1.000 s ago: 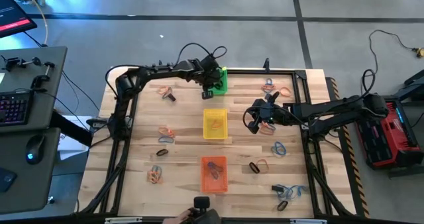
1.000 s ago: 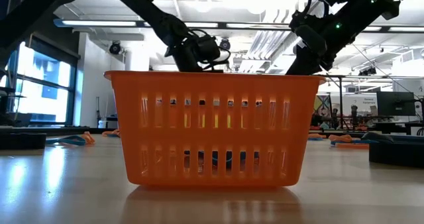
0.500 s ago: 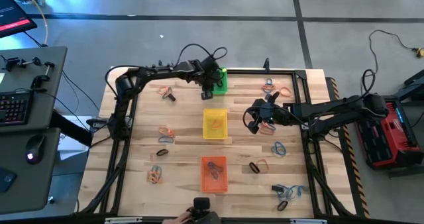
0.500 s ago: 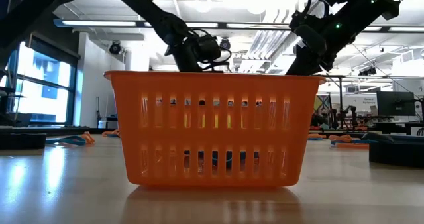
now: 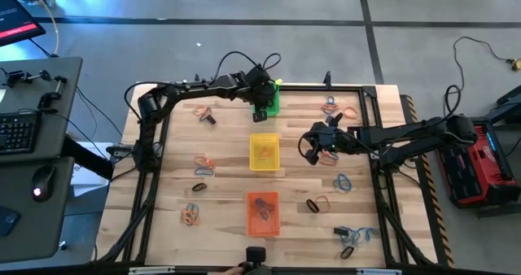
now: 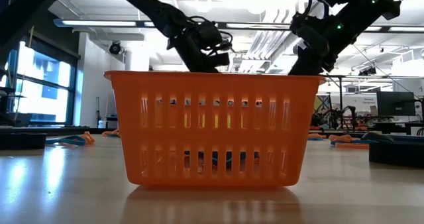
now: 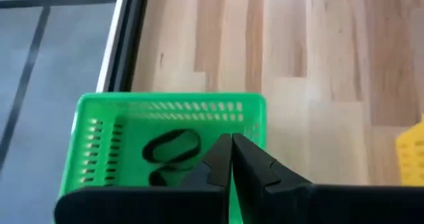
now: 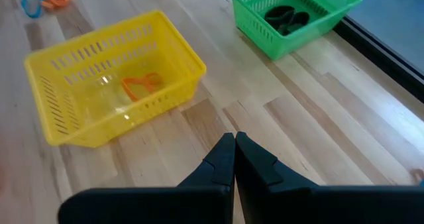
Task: Sort rubber bands into baskets
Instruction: Put the orange rubber band into the yellow bin
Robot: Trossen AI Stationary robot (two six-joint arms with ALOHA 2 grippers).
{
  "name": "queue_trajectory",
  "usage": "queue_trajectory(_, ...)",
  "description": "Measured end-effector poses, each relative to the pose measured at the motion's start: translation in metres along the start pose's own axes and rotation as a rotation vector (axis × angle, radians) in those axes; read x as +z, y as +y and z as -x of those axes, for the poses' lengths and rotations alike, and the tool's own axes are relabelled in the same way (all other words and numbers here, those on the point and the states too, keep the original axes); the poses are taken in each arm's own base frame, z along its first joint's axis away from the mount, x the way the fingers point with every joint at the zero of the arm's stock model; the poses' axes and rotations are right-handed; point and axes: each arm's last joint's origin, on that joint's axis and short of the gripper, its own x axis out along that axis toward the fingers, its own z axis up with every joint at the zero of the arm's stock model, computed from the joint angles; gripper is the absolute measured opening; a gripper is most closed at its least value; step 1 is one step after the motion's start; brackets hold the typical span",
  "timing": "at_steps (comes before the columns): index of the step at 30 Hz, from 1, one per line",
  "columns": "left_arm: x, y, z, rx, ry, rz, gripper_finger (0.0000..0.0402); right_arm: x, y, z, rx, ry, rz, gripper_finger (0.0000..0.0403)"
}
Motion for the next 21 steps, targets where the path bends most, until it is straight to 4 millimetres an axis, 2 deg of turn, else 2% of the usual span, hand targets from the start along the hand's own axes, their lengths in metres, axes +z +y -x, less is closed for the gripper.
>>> queue_trajectory(5, -0.002, -0.003, 0.001, 0.029, -0.074, 0.026, 0.0001, -0.002, -0.001, 0.000, -0.025, 0.011, 0.004, 0.0000)
queue_trajectory(11, -0.018, -0.012, 0.008, 0.053, -0.120, 0.041, 0.0000, -0.001, -0.002, 0.000, -0.040, 0.003, 0.001, 0.0000)
queue_trajectory(16, -0.030, -0.021, 0.034, 0.097, -0.226, 0.052, 0.0000, -0.001, -0.003, 0.000, -0.080, -0.006, 0.003, 0.0000)
queue_trajectory(21, -0.047, -0.043, 0.065, 0.114, -0.376, 0.083, 0.0000, -0.003, -0.010, -0.001, -0.171, 0.007, -0.001, 0.0000)
